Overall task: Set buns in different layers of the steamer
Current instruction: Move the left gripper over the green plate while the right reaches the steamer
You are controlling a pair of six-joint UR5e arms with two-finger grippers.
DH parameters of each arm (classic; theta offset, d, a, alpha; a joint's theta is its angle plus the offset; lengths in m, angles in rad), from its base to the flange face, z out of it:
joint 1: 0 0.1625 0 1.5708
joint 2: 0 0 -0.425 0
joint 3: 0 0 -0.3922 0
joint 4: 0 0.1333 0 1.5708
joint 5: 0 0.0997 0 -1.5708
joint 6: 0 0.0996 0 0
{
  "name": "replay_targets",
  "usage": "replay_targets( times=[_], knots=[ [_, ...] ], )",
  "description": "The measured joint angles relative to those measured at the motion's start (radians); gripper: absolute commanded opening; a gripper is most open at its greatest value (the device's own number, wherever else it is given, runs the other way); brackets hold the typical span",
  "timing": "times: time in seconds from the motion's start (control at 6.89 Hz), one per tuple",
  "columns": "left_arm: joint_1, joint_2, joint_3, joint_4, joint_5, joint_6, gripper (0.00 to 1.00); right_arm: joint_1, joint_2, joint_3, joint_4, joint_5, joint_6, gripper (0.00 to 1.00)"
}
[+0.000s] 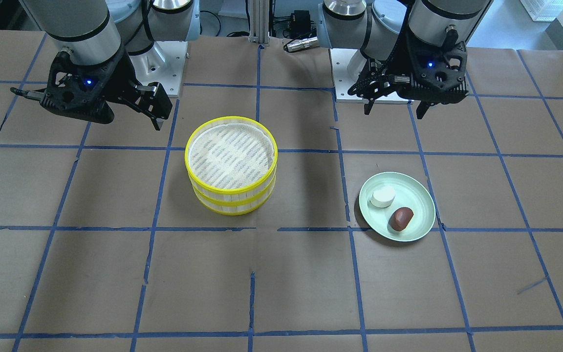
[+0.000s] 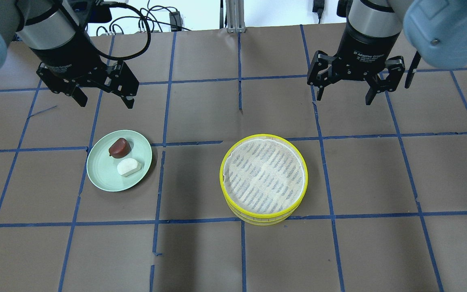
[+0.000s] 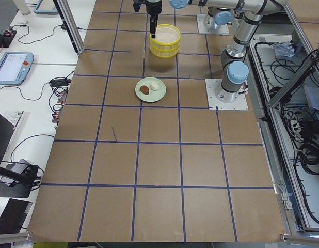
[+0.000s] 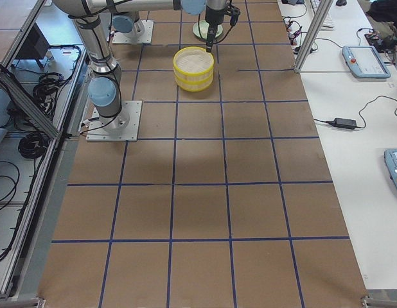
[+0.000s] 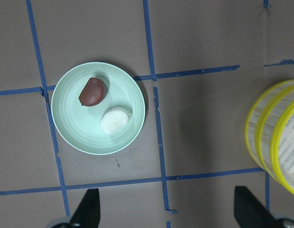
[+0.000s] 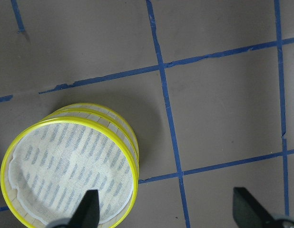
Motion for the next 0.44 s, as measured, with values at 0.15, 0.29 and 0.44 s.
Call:
replay_targets(
  times=[0.15, 0.29, 0.44],
  knots=[
    [0.000, 0.000, -0.001, 0.000, 0.000, 0.000, 1.00, 0.001, 0.000, 0.000, 0.001, 0.003, 0.000, 1.00],
    [-0.001, 0.000, -0.002, -0.001, 0.001, 0.000, 1.00, 0.003, -0.001, 0.002, -0.003, 0.001, 0.000, 1.00],
    [-0.001, 0.000, -0.003, -0.001, 0.003, 0.001, 1.00, 0.006, -0.001, 0.006, -0.010, -0.004, 0.000, 1.00]
  ],
)
